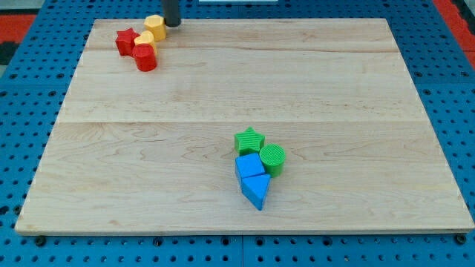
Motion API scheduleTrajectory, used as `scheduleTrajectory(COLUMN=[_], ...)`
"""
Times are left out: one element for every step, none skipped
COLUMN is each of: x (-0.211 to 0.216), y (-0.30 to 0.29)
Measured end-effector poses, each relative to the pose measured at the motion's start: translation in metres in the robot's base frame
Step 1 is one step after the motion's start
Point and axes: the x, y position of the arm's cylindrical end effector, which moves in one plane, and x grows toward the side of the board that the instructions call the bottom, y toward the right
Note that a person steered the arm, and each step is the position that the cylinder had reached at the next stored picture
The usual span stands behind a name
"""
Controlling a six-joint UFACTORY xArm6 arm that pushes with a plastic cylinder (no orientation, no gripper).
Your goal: Separate the group of blocks
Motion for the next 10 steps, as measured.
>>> scheduleTrajectory(x=[0.000, 0.016, 0.024, 0.019, 0.036, 0.067, 0.079, 0.093, 0.098, 0.064], y=[-0.002, 0.008, -0.016, -0.026, -0.001, -0.011, -0.012, -0.012, -0.002, 0.007])
